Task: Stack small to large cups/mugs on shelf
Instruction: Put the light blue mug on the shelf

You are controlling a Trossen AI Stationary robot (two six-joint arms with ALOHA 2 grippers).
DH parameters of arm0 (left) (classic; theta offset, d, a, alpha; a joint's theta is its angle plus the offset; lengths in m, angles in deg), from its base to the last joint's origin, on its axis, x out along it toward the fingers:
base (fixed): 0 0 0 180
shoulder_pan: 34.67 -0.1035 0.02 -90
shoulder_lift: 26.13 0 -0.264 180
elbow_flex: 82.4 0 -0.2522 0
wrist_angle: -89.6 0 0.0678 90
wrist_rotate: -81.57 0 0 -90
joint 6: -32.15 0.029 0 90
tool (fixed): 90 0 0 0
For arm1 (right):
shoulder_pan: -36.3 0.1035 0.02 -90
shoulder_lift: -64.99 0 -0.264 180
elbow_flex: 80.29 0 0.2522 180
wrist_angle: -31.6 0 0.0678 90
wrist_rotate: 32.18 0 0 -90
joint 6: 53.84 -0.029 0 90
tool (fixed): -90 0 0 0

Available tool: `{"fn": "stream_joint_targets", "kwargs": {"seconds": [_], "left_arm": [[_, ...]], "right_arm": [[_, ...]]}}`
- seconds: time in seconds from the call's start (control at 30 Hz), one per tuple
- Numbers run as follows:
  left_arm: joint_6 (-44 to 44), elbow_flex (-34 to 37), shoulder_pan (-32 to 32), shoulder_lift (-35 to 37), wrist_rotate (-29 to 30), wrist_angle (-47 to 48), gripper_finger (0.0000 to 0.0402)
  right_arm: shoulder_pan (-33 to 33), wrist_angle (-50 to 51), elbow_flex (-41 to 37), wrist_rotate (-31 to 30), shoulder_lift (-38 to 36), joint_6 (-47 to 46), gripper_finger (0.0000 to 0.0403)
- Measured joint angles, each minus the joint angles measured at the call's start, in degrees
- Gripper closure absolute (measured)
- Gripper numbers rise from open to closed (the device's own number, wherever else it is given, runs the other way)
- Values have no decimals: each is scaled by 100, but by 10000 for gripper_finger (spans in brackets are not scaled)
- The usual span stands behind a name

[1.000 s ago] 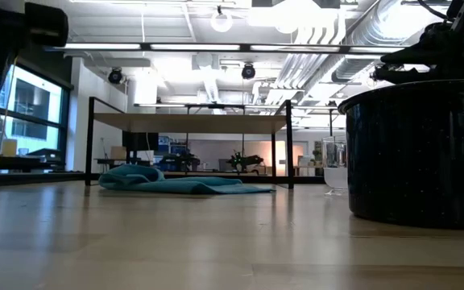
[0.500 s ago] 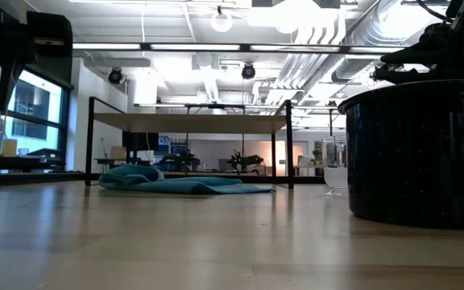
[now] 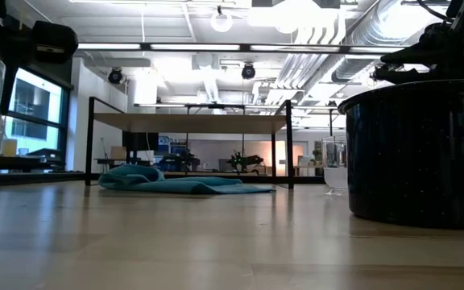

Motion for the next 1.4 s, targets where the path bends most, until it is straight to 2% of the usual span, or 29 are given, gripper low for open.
{"fn": "stream_joint_targets", "kwargs": {"seconds": [0.2, 0.37, 0.67, 0.9, 1.0, 1.2, 1.4], "left_arm": [[-199, 0, 5, 0, -30, -28, 328], [-886, 0, -2, 0, 0, -26, 361], [-2602, 0, 4, 0, 6, -20, 329], [-3535, 0, 4, 0, 160, -53, 361], [-3902, 0, 4, 0, 234, -146, 360], [-4382, 0, 4, 0, 406, -190, 334], [-4463, -2, 4, 0, 521, -284, 360]], "right_arm": [[0, 0, 0, 0, 0, -6, 302], [-1, 0, 0, 0, 2, -96, 302], [-2, 0, 0, 0, 2, -85, 302], [0, 0, 0, 0, 0, -44, 302], [-1, 0, 0, 0, 0, -44, 302], [-2, 0, 0, 0, 2, -43, 302], [-2, 0, 0, 0, 2, -43, 302]]}}
